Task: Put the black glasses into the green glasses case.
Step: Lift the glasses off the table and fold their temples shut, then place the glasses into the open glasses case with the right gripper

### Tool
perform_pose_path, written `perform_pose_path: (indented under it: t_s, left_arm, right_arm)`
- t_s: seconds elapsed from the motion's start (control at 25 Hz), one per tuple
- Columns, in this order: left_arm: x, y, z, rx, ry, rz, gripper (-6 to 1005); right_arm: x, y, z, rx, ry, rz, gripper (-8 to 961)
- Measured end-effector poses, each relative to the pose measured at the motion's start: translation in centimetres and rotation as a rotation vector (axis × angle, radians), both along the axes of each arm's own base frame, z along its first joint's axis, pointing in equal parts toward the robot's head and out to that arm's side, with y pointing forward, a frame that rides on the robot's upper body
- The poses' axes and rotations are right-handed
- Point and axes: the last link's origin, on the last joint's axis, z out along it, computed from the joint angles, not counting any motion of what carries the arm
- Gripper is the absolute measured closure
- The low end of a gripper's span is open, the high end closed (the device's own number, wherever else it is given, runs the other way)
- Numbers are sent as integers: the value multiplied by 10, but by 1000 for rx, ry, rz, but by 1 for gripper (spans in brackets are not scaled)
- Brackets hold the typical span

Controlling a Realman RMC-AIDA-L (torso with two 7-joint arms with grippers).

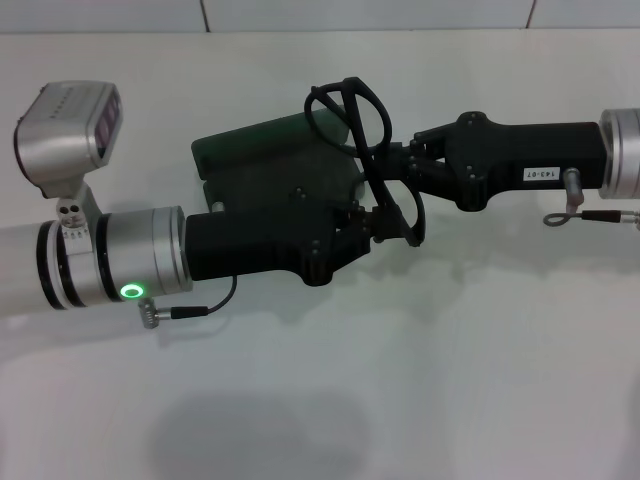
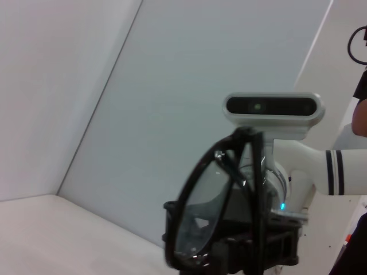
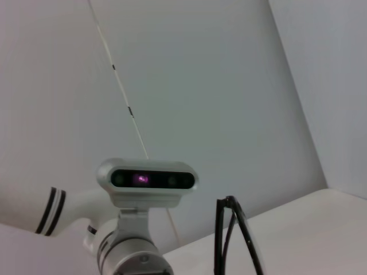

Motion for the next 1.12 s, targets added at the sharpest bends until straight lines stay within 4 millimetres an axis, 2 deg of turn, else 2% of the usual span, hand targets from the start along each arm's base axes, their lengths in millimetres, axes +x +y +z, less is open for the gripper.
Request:
perform_pose_path:
  t_s: [0.72, 0.92, 1.12]
  left_arm:
    - [1, 1, 0, 5, 3, -5, 973]
    - [-14, -5, 3, 46, 23, 8, 972]
    - [-47, -10, 8, 119, 111, 96, 971]
  right_arm:
    - [-1, -1, -2, -3, -1, 1, 889]
    - [3, 7, -4, 60, -34, -4, 888]
    - [2, 19, -11, 138, -111, 30, 886]
